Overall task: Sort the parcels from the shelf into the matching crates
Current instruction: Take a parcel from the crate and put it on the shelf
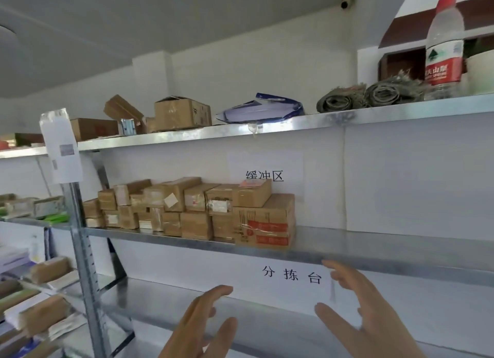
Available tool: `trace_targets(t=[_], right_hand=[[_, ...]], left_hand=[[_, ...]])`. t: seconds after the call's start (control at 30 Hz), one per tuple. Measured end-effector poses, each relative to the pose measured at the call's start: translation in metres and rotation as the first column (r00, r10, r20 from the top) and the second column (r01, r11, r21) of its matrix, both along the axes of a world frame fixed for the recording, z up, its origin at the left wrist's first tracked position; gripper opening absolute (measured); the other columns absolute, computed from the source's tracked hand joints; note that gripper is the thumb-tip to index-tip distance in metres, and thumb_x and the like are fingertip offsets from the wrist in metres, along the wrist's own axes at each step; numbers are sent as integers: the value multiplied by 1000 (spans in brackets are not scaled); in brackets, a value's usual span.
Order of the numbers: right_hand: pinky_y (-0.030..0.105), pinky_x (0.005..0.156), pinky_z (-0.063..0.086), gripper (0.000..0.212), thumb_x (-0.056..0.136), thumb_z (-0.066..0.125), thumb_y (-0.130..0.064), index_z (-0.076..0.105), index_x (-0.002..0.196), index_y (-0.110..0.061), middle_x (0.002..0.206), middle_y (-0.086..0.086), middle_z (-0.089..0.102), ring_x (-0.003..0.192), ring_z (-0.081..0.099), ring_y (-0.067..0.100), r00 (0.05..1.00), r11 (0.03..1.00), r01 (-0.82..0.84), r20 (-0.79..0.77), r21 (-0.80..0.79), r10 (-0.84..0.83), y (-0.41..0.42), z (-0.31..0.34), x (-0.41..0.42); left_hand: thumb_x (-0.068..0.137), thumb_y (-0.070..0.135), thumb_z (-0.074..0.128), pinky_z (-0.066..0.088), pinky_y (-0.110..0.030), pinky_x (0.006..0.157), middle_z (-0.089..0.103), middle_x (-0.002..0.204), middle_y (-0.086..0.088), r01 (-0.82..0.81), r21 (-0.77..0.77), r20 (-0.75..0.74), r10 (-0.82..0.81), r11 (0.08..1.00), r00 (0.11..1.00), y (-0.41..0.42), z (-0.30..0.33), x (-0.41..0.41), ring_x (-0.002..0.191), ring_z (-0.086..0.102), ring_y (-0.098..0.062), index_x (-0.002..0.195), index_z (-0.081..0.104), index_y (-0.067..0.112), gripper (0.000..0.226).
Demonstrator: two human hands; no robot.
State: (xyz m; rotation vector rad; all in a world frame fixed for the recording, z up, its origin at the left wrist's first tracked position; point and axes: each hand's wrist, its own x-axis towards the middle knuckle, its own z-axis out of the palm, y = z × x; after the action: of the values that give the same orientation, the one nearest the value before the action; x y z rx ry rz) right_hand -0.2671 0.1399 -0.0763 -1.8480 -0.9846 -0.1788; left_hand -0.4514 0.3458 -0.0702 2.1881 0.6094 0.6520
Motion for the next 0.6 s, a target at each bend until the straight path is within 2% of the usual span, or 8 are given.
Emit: trace_targets(t=[0.03, 0.13, 0.23, 0.3, 0.33, 0.43, 0.53, 0.6], right_hand=[[20, 93, 38, 84, 86, 77, -40, 15, 124, -82, 131, -38, 45, 121, 32, -32, 1000, 1000, -4, -8, 10, 4, 8, 0, 5], [25, 97, 41, 77, 88, 76, -38, 24, 127, -80, 128, -36, 53, 122, 38, -26, 999, 999, -43, -16, 25, 43, 34, -2, 26], [18, 95, 44, 70, 87, 74, -39, 31, 127, -77, 125, -40, 56, 125, 45, -18, 996, 995, -82, 26, 58, 81, 72, -2, 59], [12, 84, 48, 60, 87, 73, -37, 41, 127, -68, 126, -36, 54, 119, 55, -7, 995, 990, -83, 56, 112, 78, 101, 5, 86], [11, 79, 49, 53, 88, 73, -34, 48, 125, -62, 122, -30, 58, 111, 60, 0, 997, 985, -68, 57, 161, 59, 115, 10, 101], [18, 72, 51, 35, 93, 71, -33, 59, 121, -50, 106, -16, 64, 85, 64, 13, 998, 964, -57, 46, 259, 47, 157, 38, 139], [24, 74, 49, 30, 93, 63, -42, 58, 123, -47, 99, -14, 65, 82, 62, 6, 998, 971, -60, 25, 234, 55, 197, 73, 173], [23, 73, 48, 28, 97, 61, -44, 55, 124, -48, 97, -14, 65, 81, 63, 4, 999, 987, -52, 10, 155, 51, 225, 91, 191]], left_hand=[[47, 112, 30, 46, 0, 76, 33, 137, 42, -6, -19, -4, 6, 1000, 1000, 10, -3, 6, 119, 45, 16, 129, 37, 59, 98], [58, 102, 37, 45, -4, 81, 34, 143, 38, -24, -52, 0, 24, 998, 1000, 36, -12, 25, 116, 49, 11, 127, 38, 59, 81], [53, 107, 33, 45, -6, 85, 39, 143, 35, -57, -35, -29, 56, 998, 998, 66, -14, 54, 119, 53, 6, 126, 39, 60, 87], [46, 112, 26, 47, -5, 81, 41, 138, 39, -94, 20, -50, 95, 995, 994, 90, -7, 75, 120, 54, 8, 127, 42, 61, 97], [50, 111, 28, 47, -6, 80, 43, 138, 40, -105, 38, -43, 106, 994, 993, 103, 0, 86, 120, 55, 9, 127, 43, 62, 93], [76, 90, 30, 46, -12, 90, 47, 133, 42, -142, 141, -20, 146, 980, 989, 129, 35, 121, 115, 52, 18, 125, 38, 71, 54], [82, 84, 25, 42, -12, 88, 53, 124, 39, -138, 256, -16, 147, 957, 989, 154, 69, 160, 107, 52, 21, 129, 35, 70, 50], [85, 84, 21, 48, -26, 91, 58, 125, 32, -132, 312, 15, 134, 941, 991, 169, 85, 186, 103, 59, 8, 132, 38, 64, 54]])
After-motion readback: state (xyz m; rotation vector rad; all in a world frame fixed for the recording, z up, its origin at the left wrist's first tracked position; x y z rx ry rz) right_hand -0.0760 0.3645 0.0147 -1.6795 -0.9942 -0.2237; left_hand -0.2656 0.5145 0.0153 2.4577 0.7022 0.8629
